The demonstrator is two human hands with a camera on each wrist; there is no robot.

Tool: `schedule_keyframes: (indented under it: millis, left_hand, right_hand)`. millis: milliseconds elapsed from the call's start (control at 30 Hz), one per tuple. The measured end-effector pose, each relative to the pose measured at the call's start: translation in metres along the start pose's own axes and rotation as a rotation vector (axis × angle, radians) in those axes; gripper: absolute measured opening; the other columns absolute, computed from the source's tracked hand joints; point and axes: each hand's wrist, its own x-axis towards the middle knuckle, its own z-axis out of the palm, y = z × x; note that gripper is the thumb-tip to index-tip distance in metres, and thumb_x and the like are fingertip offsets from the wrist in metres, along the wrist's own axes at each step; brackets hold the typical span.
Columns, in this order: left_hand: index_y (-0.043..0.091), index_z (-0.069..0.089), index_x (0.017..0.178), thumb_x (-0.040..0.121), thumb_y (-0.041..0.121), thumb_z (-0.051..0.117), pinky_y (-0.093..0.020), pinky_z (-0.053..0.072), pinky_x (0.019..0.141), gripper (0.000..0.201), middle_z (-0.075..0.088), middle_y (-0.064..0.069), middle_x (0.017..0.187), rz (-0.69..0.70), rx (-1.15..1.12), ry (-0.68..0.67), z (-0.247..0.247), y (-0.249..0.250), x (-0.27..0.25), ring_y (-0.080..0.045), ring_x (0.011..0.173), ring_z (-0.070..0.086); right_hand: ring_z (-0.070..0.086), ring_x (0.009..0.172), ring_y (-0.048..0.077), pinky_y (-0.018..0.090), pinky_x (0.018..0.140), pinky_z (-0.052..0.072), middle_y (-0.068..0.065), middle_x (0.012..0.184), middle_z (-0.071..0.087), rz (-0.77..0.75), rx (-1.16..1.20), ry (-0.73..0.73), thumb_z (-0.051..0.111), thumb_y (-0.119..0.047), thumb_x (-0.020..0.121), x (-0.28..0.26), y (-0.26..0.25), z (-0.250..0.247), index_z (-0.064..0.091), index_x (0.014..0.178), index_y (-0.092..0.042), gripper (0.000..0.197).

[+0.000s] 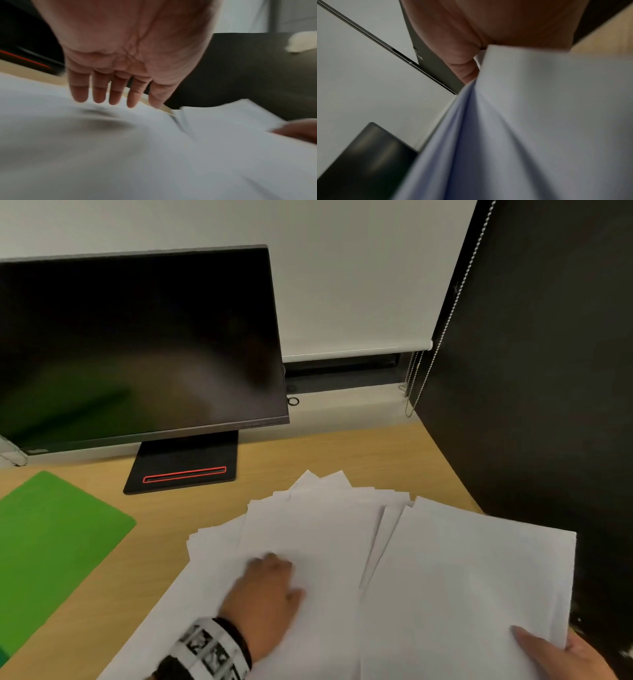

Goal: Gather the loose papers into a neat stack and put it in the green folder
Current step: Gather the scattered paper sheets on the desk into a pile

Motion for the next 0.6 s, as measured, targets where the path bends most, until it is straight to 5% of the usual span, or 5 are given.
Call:
schedule_keyframes:
  millis: [133,267,333,433,600]
  left_hand:
    - [0.014,0.050,0.129,0.093,0.046,0.051,-0.037,0.047,0.091,0.047,0.056,-0.009,0.124,-0.391,-0.269,0.115,-0.009,-0.057,0.019,-0.030,0.112,0.057]
    - [0.000,0.052,0.124,0.089,0.042,0.062,-0.030,0.040,0.061,0.055,0.063,-0.021,0.120,-0.452,-0.537,0.086,-0.010,-0.070,0.036,-0.036,0.103,0.066]
    - [-0.002,0.056,0.108,0.087,0.040,0.064,-0.031,0.039,0.061,0.048,0.066,-0.021,0.104,-0.450,-0.616,0.080,-0.011,-0.066,0.040,-0.038,0.094,0.066]
    - [0.009,0.054,0.082,0.090,0.039,0.059,-0.032,0.044,0.072,0.032,0.059,-0.009,0.085,-0.411,-0.573,0.070,-0.013,-0.052,0.044,-0.027,0.079,0.058]
    - [0.013,0.051,0.139,0.081,0.052,0.054,-0.041,0.045,0.103,0.070,0.050,-0.014,0.140,-0.541,-0.621,0.141,-0.012,-0.048,0.049,-0.035,0.125,0.052]
  right_hand:
    - [0.054,0.124,0.050,0.064,0.112,0.036,0.028,0.130,0.062,-0.001,-0.189,0.015,0.085,-0.014,0.073,-0.021,-0.027,0.001,0.059,0.133,-0.006,0.065]
    - [0.066,0.107,0.047,0.074,0.102,0.040,0.013,0.093,0.080,-0.055,-0.100,-0.007,0.100,-0.042,-0.001,-0.017,-0.033,-0.010,0.067,0.113,-0.022,0.120]
    - [0.067,0.108,0.047,0.077,0.100,0.039,0.015,0.104,0.079,-0.034,-0.107,-0.050,0.102,-0.029,0.018,-0.016,-0.037,-0.004,0.064,0.120,-0.023,0.109]
    - [0.069,0.107,0.046,0.071,0.102,0.043,0.017,0.114,0.076,-0.049,-0.145,-0.185,0.079,-0.015,0.076,-0.013,-0.036,0.024,0.061,0.124,-0.024,0.052]
    - [0.070,0.103,0.043,0.064,0.101,0.049,0.019,0.114,0.075,-0.047,-0.224,-0.207,0.064,-0.018,0.095,0.014,-0.005,0.066,0.061,0.126,-0.016,0.031]
